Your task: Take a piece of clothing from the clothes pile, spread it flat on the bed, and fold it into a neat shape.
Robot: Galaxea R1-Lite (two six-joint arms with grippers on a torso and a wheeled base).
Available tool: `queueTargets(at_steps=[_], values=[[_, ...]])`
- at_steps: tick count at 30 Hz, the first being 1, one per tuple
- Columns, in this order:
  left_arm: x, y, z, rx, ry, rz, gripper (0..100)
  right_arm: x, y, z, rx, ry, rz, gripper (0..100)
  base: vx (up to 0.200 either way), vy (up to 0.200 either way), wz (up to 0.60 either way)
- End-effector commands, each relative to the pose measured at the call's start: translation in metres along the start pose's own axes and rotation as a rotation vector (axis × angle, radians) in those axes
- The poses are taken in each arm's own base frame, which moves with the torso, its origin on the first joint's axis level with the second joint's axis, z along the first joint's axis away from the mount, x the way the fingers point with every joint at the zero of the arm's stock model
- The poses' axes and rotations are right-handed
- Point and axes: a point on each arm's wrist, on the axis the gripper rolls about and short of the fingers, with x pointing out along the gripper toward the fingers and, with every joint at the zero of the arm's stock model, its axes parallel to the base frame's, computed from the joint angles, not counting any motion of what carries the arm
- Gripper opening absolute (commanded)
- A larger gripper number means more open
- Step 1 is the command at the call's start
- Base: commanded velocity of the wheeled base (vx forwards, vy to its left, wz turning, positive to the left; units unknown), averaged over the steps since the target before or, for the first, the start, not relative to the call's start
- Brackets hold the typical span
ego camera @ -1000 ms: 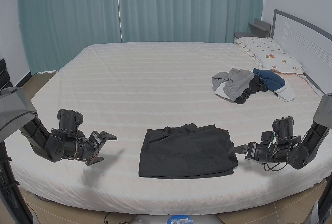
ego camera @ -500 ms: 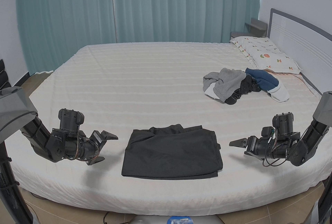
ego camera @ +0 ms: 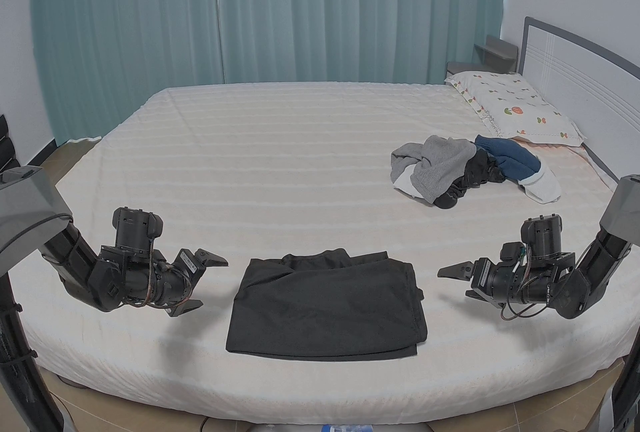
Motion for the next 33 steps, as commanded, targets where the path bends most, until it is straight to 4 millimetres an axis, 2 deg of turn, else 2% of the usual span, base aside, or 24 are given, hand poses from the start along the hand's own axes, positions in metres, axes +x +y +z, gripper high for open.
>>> queueTargets(at_steps=[1, 3, 5, 7, 9, 16, 30, 31, 33], values=[[0.003, -0.011, -0.002, 0.024, -0.003, -0.025, 100, 0.007, 0.005, 0.000, 0.016, 0.007, 0.015, 100, 0.000, 0.000, 0.00], [0.010, -0.026, -0.003, 0.056, -0.038, -0.040, 100, 0.010, 0.006, -0.002, 0.026, 0.017, 0.018, 100, 0.000, 0.000, 0.00], [0.014, -0.030, -0.004, 0.066, -0.048, -0.039, 100, 0.012, 0.007, -0.004, 0.025, 0.024, 0.018, 100, 0.000, 0.000, 0.00], [0.040, -0.036, -0.011, 0.096, -0.067, -0.010, 100, 0.014, 0.008, -0.007, 0.021, 0.034, 0.019, 100, 0.000, 0.000, 0.00], [0.051, -0.043, -0.010, 0.107, -0.091, -0.008, 100, 0.014, 0.008, -0.007, 0.019, 0.034, 0.019, 100, 0.000, 0.000, 0.00], [0.086, -0.044, -0.009, 0.117, -0.095, -0.003, 100, 0.014, 0.008, -0.007, 0.019, 0.030, 0.018, 100, 0.000, 0.000, 0.00], [0.098, -0.049, -0.008, 0.123, -0.119, -0.010, 100, 0.013, 0.009, -0.003, 0.008, -0.002, 0.039, 100, 0.000, 0.000, 0.00], [0.098, -0.049, -0.008, 0.123, -0.121, -0.008, 0, 0.013, 0.009, -0.003, 0.009, -0.003, 0.039, 100, 0.000, 0.000, 0.00], [0.098, -0.049, -0.008, 0.123, -0.127, -0.005, 0, 0.013, 0.008, -0.003, 0.010, -0.004, 0.038, 100, 0.000, 0.000, 0.00]])
